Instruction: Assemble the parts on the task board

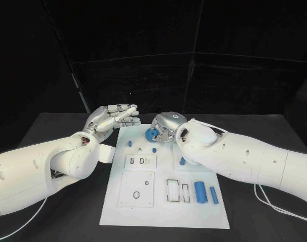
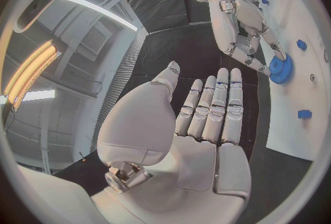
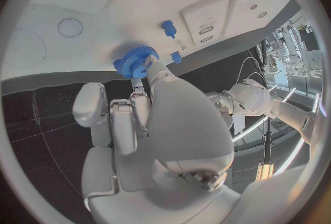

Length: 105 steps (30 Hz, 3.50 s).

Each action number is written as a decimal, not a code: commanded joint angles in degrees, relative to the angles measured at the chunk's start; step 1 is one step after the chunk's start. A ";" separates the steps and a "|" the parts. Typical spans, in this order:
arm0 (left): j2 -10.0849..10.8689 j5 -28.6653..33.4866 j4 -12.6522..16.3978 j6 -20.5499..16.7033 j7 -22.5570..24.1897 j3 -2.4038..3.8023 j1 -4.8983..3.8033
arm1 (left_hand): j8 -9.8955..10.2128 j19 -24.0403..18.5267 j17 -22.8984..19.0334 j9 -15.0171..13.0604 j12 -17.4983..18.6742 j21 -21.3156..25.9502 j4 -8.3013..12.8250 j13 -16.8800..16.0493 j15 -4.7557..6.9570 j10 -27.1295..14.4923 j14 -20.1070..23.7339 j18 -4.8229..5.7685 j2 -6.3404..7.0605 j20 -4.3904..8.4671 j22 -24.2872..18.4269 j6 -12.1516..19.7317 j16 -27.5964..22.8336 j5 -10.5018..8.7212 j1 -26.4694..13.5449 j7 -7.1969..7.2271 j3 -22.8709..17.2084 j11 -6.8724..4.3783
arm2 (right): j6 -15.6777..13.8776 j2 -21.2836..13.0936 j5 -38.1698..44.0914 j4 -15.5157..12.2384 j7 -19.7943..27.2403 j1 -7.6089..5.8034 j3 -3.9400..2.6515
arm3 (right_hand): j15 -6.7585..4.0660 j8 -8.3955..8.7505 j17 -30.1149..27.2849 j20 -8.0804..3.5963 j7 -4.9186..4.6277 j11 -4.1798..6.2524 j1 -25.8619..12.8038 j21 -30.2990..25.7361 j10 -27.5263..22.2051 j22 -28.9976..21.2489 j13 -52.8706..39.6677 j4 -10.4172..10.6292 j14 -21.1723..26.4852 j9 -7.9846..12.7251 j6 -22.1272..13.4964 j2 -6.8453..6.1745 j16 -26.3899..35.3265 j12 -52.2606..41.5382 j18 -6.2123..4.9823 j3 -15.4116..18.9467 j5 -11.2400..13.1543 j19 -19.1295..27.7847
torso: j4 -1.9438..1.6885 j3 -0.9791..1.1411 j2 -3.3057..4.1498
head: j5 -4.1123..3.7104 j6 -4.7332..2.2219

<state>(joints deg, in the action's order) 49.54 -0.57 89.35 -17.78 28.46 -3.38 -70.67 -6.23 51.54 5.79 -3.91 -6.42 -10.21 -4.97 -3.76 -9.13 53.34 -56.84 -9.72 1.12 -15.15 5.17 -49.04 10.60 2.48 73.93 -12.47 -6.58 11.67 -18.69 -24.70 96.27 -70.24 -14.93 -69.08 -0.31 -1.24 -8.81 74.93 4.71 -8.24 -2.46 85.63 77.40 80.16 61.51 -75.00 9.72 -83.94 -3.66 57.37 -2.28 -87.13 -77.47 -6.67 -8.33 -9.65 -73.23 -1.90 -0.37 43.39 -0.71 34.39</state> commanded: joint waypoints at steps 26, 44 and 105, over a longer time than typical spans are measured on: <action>-0.08 -0.23 -0.03 1.06 -0.30 0.05 -0.11 | 0.35 0.48 -0.12 0.09 0.33 0.29 0.37 0.07 -0.01 0.23 -0.05 -0.54 -0.61 0.02 -0.16 -0.39 -0.40 0.18 0.21 -2.43 -0.38 0.15 | 2.51 1.57 -1.03 1.85 -0.17 -0.06 0.01 | 1.80 5.01 9.87 2.01 -1.63 -2.40 -10.00 0.16 -1.70 -0.15 1.62 3.86 -4.91 -0.19 -4.97 -2.14 -0.44 2.05 0.92 0.68 -2.22 0.14 | 0.04 0.04 -0.02 | 0.56 0.49; -0.22 -0.23 -0.22 1.07 -0.88 0.06 -0.12 | 0.48 0.46 -0.19 0.11 0.49 0.42 0.46 0.09 -0.08 0.09 0.16 -0.51 -0.69 0.00 -0.25 -0.28 -0.58 0.18 0.17 -2.47 -0.33 0.21 | 6.16 2.20 -3.76 3.11 -0.50 -0.07 0.01 | 1.69 5.17 9.65 1.96 -1.39 -2.26 -15.91 0.13 -1.58 -0.40 1.23 6.77 -4.84 -0.16 -4.28 -1.75 -0.36 1.74 0.85 3.07 -7.91 0.43 | 0.09 0.02 -0.03 | 0.60 0.75; -0.52 -0.22 -3.25 2.15 -1.34 0.02 -0.05 | 0.59 0.47 -0.24 0.11 0.65 0.57 0.54 0.09 -0.13 0.00 0.25 -0.49 -0.90 -0.02 -0.34 -0.21 -0.70 0.18 0.11 -2.50 -0.32 0.26 | 2.36 -23.44 -34.00 1.63 26.58 2.44 0.12 | 1.92 5.10 6.77 2.16 -1.92 -2.59 -2.77 -1.62 -4.55 -3.65 4.87 -5.23 -4.16 -0.15 -6.91 -4.12 1.23 5.76 0.27 4.89 0.90 2.71 | 1.48 0.24 -0.58 | -2.85 1.36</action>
<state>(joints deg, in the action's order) 49.09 -0.57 86.08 -16.56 27.25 -3.41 -70.65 -6.01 51.54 5.64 -3.89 -5.97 -9.99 -4.74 -3.74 -9.12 53.34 -56.84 -9.71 0.88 -15.16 4.92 -49.04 10.15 2.48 74.17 -12.47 -6.81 11.67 -18.40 -48.23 62.55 -68.65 10.83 -66.71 -0.18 0.33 -3.78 74.93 6.96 -10.26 -5.12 82.26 75.87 76.03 57.93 -70.18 4.62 -84.02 -3.75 50.76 -6.41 -86.14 -72.04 -6.67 -3.54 -9.05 -70.95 -0.40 -0.06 42.84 -3.58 35.71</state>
